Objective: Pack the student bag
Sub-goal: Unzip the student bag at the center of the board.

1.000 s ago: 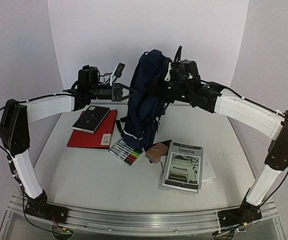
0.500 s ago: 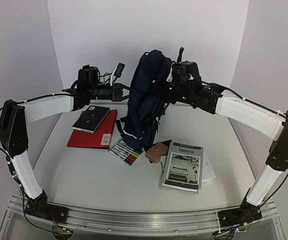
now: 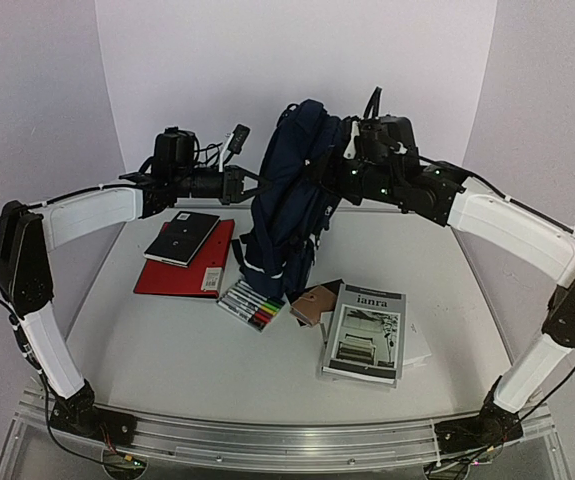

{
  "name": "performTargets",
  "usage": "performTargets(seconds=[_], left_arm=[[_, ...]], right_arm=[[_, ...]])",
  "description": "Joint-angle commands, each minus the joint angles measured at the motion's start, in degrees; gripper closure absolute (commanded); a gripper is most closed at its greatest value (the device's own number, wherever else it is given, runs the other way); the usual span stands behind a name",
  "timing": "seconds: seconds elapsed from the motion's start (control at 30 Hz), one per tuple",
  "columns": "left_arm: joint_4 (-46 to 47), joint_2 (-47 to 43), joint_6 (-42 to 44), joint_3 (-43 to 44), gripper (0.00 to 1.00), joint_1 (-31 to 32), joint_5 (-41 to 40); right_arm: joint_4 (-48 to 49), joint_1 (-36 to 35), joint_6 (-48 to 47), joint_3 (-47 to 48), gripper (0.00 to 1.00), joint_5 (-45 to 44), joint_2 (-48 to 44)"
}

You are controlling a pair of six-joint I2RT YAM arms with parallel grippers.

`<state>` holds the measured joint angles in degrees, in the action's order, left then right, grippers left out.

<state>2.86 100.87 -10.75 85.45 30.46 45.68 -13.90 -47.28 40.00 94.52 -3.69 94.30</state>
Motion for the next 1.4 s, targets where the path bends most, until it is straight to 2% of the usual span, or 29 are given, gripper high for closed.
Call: performTargets(seconds=[0.0,0.2,0.4,0.53,0.6,0.7,0.8,0.9,1.07,1.37], left_arm=[[-6.23,-2.16,4.93,-0.80,1.00,-1.98,-3.82],[-9.66,-2.16,8.40,-0.39,1.00,-1.98,-9.87],[-10.15,-1.60,9.28,0.36,1.00,-1.96,-7.20],[-11.59,-1.37,9.67,1.49,1.00,-2.09,-5.75],[-13.30,-1.33,10.23,3.17,1.00,-2.58,-3.12],[-21.59,-0.28,13.43,8.94,1.00,-3.33,2.09],[-29.14,0.45,16.25,13.17,1.00,-3.40,3.23],[-31.54,0.46,16.58,14.42,1.00,-3.39,3.75],[-29.16,-0.95,14.05,12.46,1.00,-3.35,6.36],[-26.63,-2.69,12.68,10.93,1.00,-3.39,7.53]], right_arm=[[1.92,3.07,-1.60,6.68,1.00,-4.33,-2.18],[2.01,3.96,-3.51,9.16,1.00,-0.26,-2.96],[5.09,4.64,-1.74,6.47,0.95,5.44,-4.83],[11.84,4.65,-7.24,1.12,0.84,10.58,-7.79],[12.88,4.65,-14.12,-1.09,0.72,12.24,-8.81],[10.35,4.36,-25.78,-3.01,0.57,13.31,-9.75],[7.45,3.29,-35.31,-4.45,0.44,9.35,-10.16],[5.15,1.26,-43.86,-4.38,0.37,3.70,-9.08],[7.87,-2.21,-56.92,-6.22,0.33,-3.49,-7.86],[18.92,-6.30,-79.37,-10.21,0.32,-16.75,-5.03]])
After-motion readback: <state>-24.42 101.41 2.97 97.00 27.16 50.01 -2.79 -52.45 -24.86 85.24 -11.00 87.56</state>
